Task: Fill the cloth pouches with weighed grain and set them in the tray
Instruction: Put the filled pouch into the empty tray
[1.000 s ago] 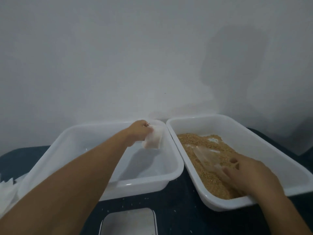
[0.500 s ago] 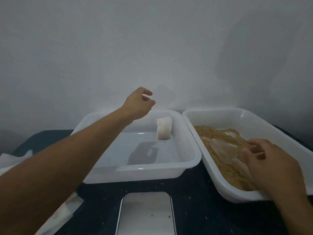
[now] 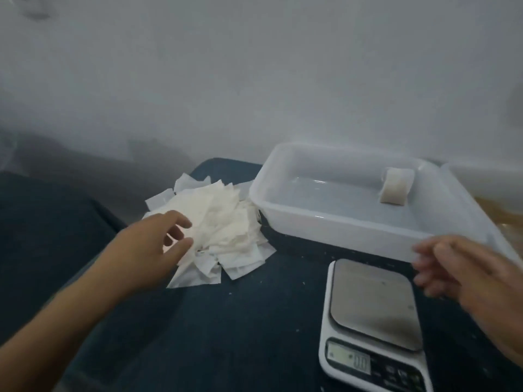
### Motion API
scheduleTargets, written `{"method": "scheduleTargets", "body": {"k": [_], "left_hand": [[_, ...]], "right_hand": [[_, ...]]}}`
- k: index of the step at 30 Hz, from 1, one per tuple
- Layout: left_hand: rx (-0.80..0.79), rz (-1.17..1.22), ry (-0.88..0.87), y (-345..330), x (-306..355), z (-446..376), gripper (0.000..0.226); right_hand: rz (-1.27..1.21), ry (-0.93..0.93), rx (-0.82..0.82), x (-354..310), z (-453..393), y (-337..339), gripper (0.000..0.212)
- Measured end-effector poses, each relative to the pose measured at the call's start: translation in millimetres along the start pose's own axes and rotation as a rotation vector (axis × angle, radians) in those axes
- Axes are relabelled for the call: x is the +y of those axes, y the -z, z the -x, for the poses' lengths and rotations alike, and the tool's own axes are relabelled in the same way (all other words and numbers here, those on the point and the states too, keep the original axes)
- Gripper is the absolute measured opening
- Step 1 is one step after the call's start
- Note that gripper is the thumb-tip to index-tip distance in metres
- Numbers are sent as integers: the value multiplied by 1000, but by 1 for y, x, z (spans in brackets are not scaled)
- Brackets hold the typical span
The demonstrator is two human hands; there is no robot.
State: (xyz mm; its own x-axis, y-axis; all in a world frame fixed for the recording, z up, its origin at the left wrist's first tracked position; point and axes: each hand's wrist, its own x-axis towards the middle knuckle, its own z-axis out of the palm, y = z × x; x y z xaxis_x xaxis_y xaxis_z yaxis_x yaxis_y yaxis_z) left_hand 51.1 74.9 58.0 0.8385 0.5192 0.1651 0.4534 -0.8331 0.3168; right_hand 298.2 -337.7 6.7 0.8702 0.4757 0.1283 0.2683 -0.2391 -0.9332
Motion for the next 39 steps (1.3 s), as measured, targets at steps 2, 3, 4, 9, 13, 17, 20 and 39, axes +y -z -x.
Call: {"method": "scheduleTargets", "body": {"k": [2, 3, 4, 9, 13, 17, 20, 39], "left_hand": [[30, 15, 67, -16, -26, 6, 20], [28, 22, 78, -24, -34, 8, 20], [27, 23, 73, -31, -39, 10, 20], [119, 95, 2, -49, -34, 9, 14], [146, 159, -21, -55, -23, 4, 15], [146, 168, -91, -65, -9, 3, 20], [185, 137, -118, -68, 6, -5, 29], [272, 296, 178, -68, -20, -59, 11]], "right_hand": [[-300, -152, -431, -11, 19, -38, 43], [-349, -165, -633, -17, 29, -55, 46], [-355, -166, -753, -22, 36, -69, 49], [-514, -406, -550, -41, 18, -99, 42], [-516, -434, 20, -30, -15, -69, 29], [-136, -323, 323, -5, -18, -39, 18], [-44, -304, 374, 7, -9, -35, 21], [-27, -122, 423, 2, 1, -46, 34]]}}
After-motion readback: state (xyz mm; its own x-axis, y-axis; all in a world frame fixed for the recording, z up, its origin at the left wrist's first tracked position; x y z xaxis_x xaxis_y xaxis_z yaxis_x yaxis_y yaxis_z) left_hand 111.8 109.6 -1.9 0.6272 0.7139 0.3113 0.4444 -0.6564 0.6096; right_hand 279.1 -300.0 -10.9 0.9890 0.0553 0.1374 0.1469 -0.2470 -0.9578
